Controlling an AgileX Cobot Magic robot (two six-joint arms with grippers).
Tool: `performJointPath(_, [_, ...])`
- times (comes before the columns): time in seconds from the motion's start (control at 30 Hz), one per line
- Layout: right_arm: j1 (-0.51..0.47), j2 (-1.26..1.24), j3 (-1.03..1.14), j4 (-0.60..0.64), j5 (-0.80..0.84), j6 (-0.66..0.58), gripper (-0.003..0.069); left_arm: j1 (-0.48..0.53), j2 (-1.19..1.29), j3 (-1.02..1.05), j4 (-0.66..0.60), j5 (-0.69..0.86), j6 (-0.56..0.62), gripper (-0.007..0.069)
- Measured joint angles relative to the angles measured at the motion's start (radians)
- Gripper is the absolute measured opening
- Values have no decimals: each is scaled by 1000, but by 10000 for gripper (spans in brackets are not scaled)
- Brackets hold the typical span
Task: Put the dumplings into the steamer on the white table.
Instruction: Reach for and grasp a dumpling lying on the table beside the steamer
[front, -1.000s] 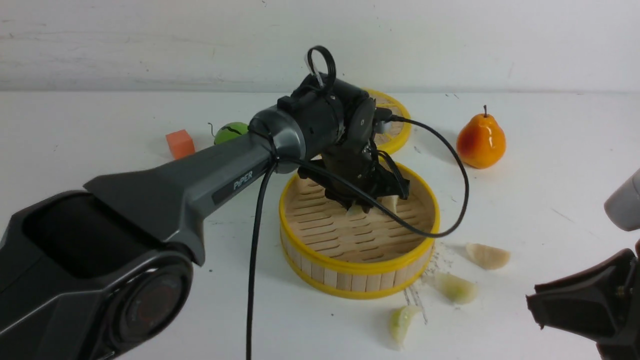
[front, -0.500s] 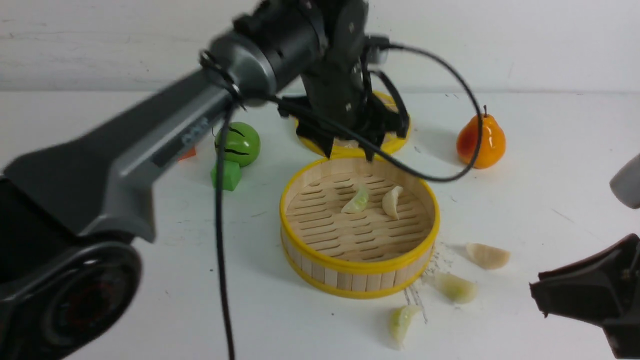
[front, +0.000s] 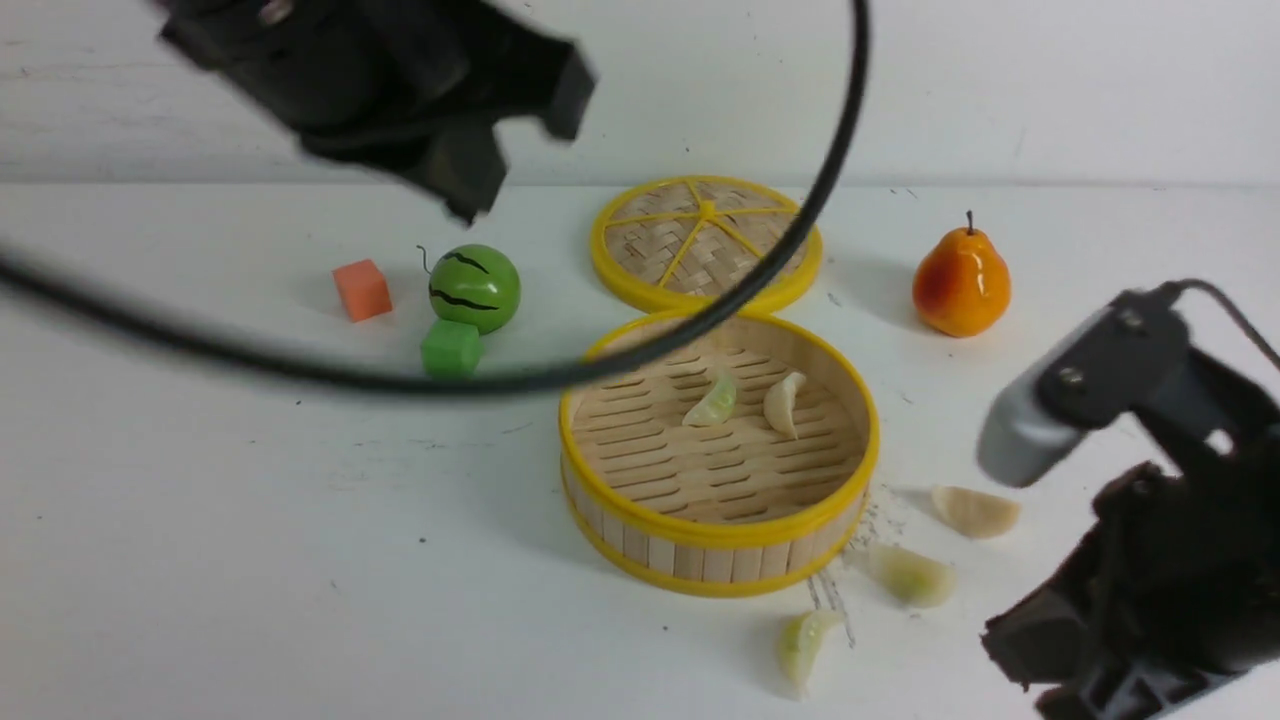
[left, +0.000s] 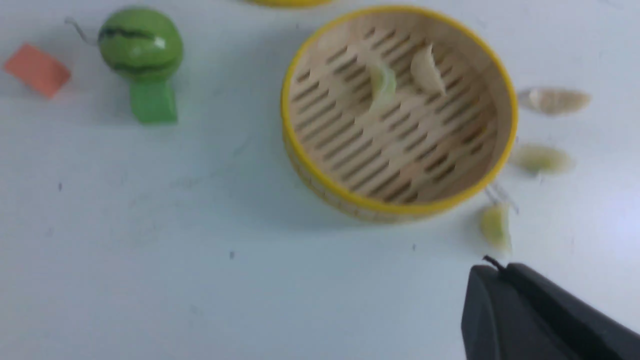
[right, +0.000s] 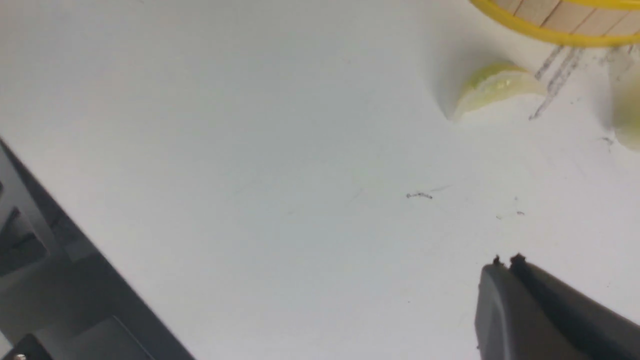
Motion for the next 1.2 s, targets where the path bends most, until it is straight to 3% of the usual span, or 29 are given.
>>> performJointPath(0.07, [75, 84, -21, -108, -16, 93, -3, 0, -117, 157, -15, -9, -21, -14])
performJointPath(0.2, [133, 223, -53, -217, -57, 235, 0, 0, -320, 407, -45, -92, -48, -14])
performJointPath(0.37, [132, 360, -93, -250, -130, 416, 30, 0, -522, 620, -52, -175, -90, -14])
performJointPath(0.47, [124, 417, -99, -261, -178, 512, 98, 0, -612, 708, -52, -182, -120, -14])
performJointPath(0.6, [117, 464, -100, -272, -254, 638, 298, 0, -676, 783, -62, -162, -131, -14])
performJointPath(0.7, [116, 496, -101, -309, -330, 729, 489, 0, -701, 824, -62, -136, -131, -14])
performJointPath(0.83, [116, 550, -101, -352, -391, 823, 622, 0, -708, 862, -62, -116, -120, -14])
performJointPath(0.97, [116, 605, -102, -370, -405, 879, 633, 0, -708, 876, -56, -101, -87, -14])
performJointPath(1.1, [116, 666, -102, -374, -408, 900, 566, 0, -708, 876, -54, -87, -62, -14])
performJointPath(1.2, [115, 689, -112, -389, -409, 915, 410, 0, -708, 876, -62, -87, -59, -14])
